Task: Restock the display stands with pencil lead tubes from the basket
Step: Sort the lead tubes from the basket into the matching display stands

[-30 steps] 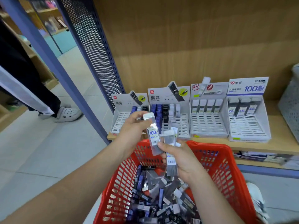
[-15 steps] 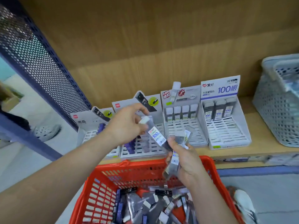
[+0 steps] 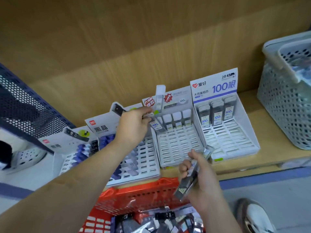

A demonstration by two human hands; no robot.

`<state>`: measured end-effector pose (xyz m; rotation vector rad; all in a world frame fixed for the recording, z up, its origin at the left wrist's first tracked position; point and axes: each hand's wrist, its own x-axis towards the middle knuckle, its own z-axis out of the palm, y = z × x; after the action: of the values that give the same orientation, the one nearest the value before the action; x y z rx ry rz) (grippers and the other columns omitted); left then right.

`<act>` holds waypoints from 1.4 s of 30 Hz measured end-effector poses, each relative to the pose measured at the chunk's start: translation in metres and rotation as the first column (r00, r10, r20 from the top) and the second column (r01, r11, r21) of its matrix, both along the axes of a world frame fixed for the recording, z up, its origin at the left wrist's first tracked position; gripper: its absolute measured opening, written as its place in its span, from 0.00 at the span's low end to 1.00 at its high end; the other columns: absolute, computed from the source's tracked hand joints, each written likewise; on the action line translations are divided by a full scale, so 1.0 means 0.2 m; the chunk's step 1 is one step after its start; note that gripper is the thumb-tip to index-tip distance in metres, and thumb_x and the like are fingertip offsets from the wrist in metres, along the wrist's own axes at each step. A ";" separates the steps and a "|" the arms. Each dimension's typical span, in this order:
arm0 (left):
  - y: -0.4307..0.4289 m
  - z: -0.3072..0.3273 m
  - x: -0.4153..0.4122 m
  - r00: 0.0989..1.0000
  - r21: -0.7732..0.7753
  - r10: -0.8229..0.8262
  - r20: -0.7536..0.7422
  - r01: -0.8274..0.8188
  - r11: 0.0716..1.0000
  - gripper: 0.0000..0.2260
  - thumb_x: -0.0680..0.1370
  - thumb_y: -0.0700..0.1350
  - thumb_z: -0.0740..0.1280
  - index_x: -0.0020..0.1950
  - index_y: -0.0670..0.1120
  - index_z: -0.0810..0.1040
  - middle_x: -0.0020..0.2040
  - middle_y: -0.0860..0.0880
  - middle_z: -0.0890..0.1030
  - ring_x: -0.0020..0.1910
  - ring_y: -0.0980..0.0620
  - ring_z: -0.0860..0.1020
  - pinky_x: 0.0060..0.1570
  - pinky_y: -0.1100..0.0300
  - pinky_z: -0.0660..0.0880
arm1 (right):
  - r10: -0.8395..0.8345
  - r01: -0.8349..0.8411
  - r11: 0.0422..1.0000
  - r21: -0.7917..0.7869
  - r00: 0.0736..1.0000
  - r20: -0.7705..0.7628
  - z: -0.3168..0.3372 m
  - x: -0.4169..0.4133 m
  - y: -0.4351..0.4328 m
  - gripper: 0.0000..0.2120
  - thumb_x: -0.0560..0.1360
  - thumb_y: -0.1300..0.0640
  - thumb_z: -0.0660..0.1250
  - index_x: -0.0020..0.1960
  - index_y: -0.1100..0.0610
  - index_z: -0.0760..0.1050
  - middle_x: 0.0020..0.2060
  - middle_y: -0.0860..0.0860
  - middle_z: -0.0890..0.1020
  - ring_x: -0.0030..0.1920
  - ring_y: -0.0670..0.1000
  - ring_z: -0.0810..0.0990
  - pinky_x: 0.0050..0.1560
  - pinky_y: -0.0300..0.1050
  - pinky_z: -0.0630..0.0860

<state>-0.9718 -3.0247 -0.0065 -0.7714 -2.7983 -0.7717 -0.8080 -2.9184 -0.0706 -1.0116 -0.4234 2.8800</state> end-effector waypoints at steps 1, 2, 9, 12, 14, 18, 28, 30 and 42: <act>0.00 -0.01 0.00 1.000 -0.023 -0.008 -0.015 0.007 1.000 0.11 0.77 0.40 0.68 0.58 0.47 0.81 0.52 0.49 0.84 0.51 0.49 0.80 0.50 0.59 0.75 | -0.001 0.000 1.000 -0.026 1.000 -0.006 -0.01 -0.01 0.00 0.10 0.74 0.56 0.69 0.42 0.56 0.68 0.29 0.51 0.69 0.29 0.48 0.67 0.22 0.37 0.69; 0.01 -0.02 -0.01 0.999 -0.049 -0.023 -0.029 0.021 0.999 0.10 0.77 0.40 0.68 0.57 0.47 0.81 0.51 0.48 0.84 0.50 0.48 0.80 0.48 0.59 0.75 | -0.002 0.001 0.999 -0.046 1.000 -0.017 -0.01 -0.01 0.00 0.09 0.75 0.58 0.68 0.43 0.56 0.68 0.30 0.50 0.69 0.29 0.48 0.68 0.23 0.37 0.70; 0.03 -0.01 0.01 0.995 -0.170 -0.094 -0.027 0.088 0.981 0.12 0.78 0.41 0.67 0.62 0.46 0.80 0.50 0.46 0.84 0.47 0.46 0.80 0.39 0.74 0.63 | -0.020 0.007 0.990 -0.143 0.996 -0.091 -0.02 -0.04 -0.03 0.04 0.76 0.60 0.65 0.50 0.57 0.72 0.34 0.52 0.71 0.31 0.50 0.71 0.28 0.41 0.75; 0.02 0.02 0.02 0.993 -0.210 -0.120 0.007 0.118 0.970 0.11 0.78 0.41 0.66 0.60 0.47 0.81 0.42 0.46 0.84 0.38 0.47 0.80 0.33 0.73 0.65 | -0.052 0.044 0.988 -0.148 0.997 -0.054 -0.01 -0.05 -0.04 0.07 0.76 0.60 0.66 0.53 0.59 0.74 0.34 0.53 0.73 0.33 0.51 0.73 0.30 0.42 0.78; 0.02 0.03 0.02 0.990 -0.227 -0.137 0.007 0.135 0.965 0.10 0.78 0.41 0.66 0.58 0.48 0.82 0.41 0.47 0.84 0.36 0.48 0.80 0.33 0.68 0.68 | -0.062 0.056 0.990 -0.132 0.997 -0.042 0.00 -0.04 -0.04 0.09 0.74 0.58 0.68 0.52 0.61 0.76 0.35 0.54 0.75 0.34 0.51 0.76 0.32 0.42 0.80; 0.04 0.04 0.02 0.990 -0.254 -0.140 0.009 0.138 0.957 0.10 0.78 0.42 0.67 0.57 0.48 0.82 0.44 0.46 0.85 0.44 0.47 0.80 0.42 0.58 0.73 | -0.058 0.054 0.995 -0.085 0.997 -0.050 0.00 -0.03 -0.05 0.16 0.70 0.53 0.70 0.54 0.61 0.76 0.38 0.55 0.78 0.35 0.53 0.81 0.34 0.43 0.80; 0.29 0.17 0.11 0.989 0.225 -0.147 0.011 0.141 0.964 0.09 0.76 0.41 0.66 0.52 0.55 0.79 0.41 0.52 0.82 0.42 0.50 0.79 0.46 0.55 0.76 | -0.097 0.114 0.957 0.268 0.992 -0.078 0.06 0.03 0.13 0.18 0.77 0.44 0.63 0.57 0.57 0.78 0.37 0.56 0.82 0.29 0.50 0.78 0.26 0.40 0.74; 0.41 0.15 0.14 0.978 0.221 -0.210 0.017 0.201 0.954 0.10 0.75 0.39 0.67 0.52 0.52 0.80 0.38 0.57 0.80 0.37 0.58 0.77 0.42 0.61 0.75 | -0.158 0.168 0.944 0.284 0.986 -0.058 0.06 0.05 0.17 0.19 0.75 0.43 0.63 0.55 0.57 0.77 0.37 0.56 0.82 0.29 0.50 0.77 0.25 0.40 0.75; 0.89 -0.05 0.20 0.929 -0.069 -0.350 -0.116 0.344 0.936 0.12 0.77 0.42 0.67 0.60 0.47 0.80 0.53 0.46 0.81 0.53 0.47 0.77 0.52 0.61 0.69 | -0.358 0.342 0.909 0.237 0.933 0.025 -0.03 0.12 0.32 0.19 0.78 0.43 0.63 0.58 0.57 0.77 0.33 0.54 0.80 0.28 0.49 0.74 0.23 0.39 0.71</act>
<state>-0.9326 -2.8469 -0.0159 -1.3010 -2.6064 -0.6766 -0.7845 -2.8541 -0.0767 -1.0270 -0.5057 2.4207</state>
